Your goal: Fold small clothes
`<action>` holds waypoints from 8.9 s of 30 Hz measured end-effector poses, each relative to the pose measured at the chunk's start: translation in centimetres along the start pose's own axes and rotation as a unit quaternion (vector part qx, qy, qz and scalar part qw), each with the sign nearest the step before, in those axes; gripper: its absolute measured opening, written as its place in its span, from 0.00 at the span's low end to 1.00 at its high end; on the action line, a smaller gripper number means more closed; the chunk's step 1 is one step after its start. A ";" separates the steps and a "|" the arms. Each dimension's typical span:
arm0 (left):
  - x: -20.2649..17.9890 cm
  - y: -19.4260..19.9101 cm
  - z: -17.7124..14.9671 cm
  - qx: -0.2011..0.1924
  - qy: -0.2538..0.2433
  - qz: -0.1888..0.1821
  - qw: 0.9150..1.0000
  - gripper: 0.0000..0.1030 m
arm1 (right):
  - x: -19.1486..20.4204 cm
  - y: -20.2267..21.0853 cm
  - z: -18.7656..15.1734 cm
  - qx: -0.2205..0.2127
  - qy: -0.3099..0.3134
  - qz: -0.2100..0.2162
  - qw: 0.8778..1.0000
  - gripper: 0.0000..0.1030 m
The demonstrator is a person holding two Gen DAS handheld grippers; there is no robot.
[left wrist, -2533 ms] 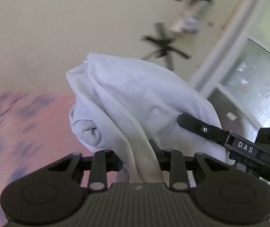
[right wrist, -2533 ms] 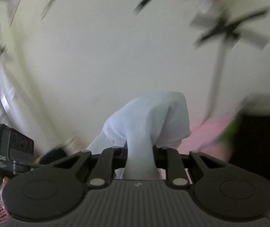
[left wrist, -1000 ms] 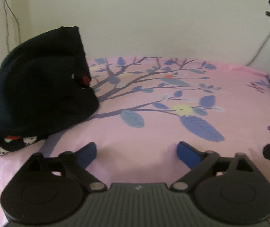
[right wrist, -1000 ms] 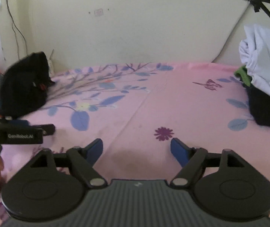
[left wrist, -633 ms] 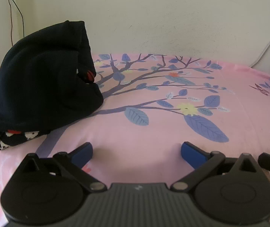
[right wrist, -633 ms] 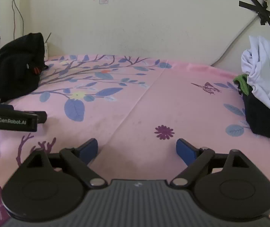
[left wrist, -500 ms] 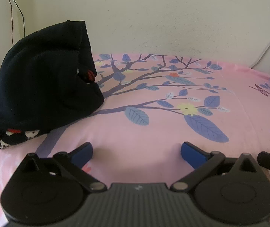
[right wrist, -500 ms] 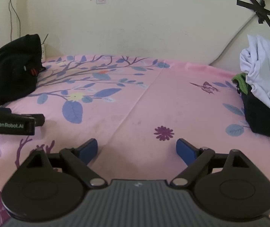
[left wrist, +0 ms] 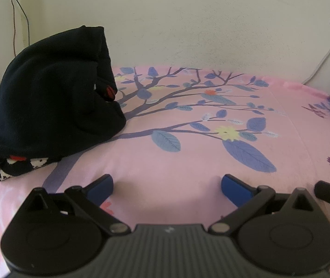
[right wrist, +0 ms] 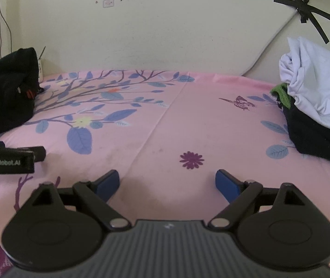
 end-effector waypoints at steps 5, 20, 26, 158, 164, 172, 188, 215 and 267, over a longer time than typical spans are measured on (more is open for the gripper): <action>-1.0 1.5 -0.1 -0.045 -0.025 -0.009 0.999 1.00 | -0.5 0.4 -0.2 -0.004 -0.014 0.012 1.000 0.81; -16.5 1.5 -1.3 -0.012 -0.150 -0.219 0.964 1.00 | -12.6 8.4 -5.2 -0.066 -0.162 -0.189 0.966 0.81; -17.0 1.4 -2.0 0.002 -0.169 -0.250 0.953 1.00 | -14.8 8.2 -6.7 -0.031 -0.215 -0.193 0.957 0.81; -15.7 3.3 -2.4 -0.031 -0.211 -0.195 0.957 1.00 | -13.0 11.3 -8.5 -0.074 -0.251 -0.213 0.941 0.81; -15.8 3.3 -2.5 -0.031 -0.212 -0.195 0.957 1.00 | -13.0 11.4 -8.5 -0.075 -0.251 -0.213 0.941 0.81; -15.9 3.4 -2.6 -0.035 -0.218 -0.193 0.956 1.00 | -13.0 11.4 -8.5 -0.075 -0.251 -0.213 0.941 0.81; -15.9 3.5 -2.8 -0.037 -0.232 -0.195 0.952 1.00 | -13.0 11.5 -8.4 -0.075 -0.252 -0.213 0.941 0.81; -16.1 3.6 -3.0 -0.038 -0.242 -0.196 0.949 1.00 | -12.8 11.5 -8.3 -0.077 -0.253 -0.213 0.940 0.81; -15.1 3.4 -2.6 -0.045 -0.238 -0.164 0.956 1.00 | -11.3 13.8 -6.4 -0.120 -0.253 -0.178 0.943 0.81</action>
Point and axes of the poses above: each gripper's, at about its wrist camera, not at the fingertips, and y roughly against the way its jaws point, x to its left, z to its top, the point moved 5 cm from there along -y, roughly the way its jaws point, and after that the axes turned 6 degrees about -z, right-handed, at the moved point
